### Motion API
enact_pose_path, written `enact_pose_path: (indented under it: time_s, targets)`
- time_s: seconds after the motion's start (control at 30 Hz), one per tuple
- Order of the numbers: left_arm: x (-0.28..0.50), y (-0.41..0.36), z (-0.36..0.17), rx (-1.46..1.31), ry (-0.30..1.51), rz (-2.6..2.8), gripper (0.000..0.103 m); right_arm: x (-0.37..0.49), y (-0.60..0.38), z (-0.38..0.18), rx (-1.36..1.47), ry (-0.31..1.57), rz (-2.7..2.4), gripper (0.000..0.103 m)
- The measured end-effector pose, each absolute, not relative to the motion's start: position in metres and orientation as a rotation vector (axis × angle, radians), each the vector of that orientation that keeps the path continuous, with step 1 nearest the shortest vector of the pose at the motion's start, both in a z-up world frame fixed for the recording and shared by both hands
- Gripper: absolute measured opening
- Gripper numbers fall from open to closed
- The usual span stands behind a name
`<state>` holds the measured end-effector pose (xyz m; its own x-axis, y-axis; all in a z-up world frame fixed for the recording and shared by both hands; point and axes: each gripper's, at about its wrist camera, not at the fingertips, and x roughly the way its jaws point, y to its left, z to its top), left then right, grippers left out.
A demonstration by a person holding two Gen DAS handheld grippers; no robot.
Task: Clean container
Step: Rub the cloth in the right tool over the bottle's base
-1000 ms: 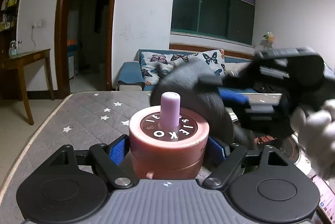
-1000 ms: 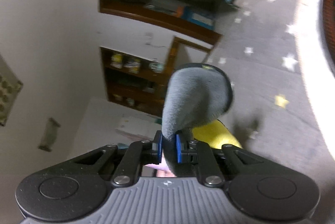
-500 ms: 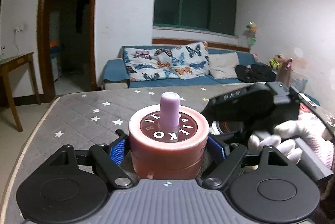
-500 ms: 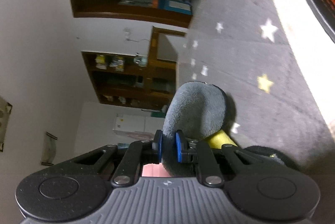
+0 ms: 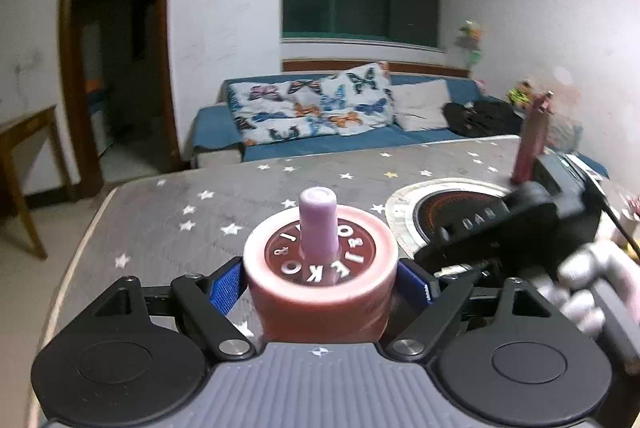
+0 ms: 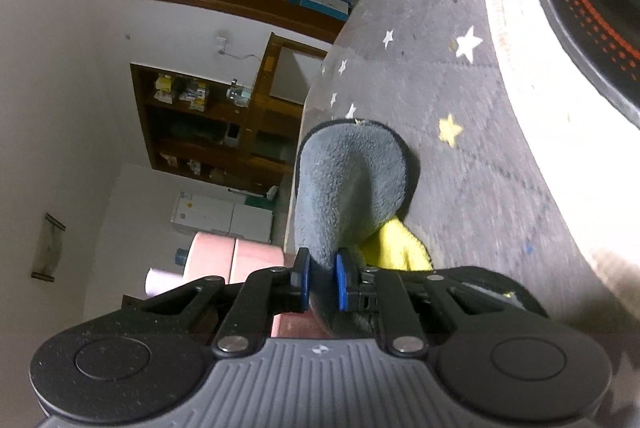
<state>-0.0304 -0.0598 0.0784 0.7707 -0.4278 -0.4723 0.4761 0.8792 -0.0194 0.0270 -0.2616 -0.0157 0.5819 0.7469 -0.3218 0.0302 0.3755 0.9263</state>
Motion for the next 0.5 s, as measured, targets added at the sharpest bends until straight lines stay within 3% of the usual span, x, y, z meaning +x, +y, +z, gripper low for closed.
enact_pose_path:
  time_s: [0.27,0.5]
  targets:
    - [-0.042,-0.082,0.080,0.064,0.443,-0.278,0.087,0.008,-0.264,-0.002,1.109,0.827,0.554,0.014]
    - [-0.045,-0.075,0.081,0.080,0.419,-0.318,0.082,0.016,-0.271,0.024,1.193,0.737,0.653,0.014]
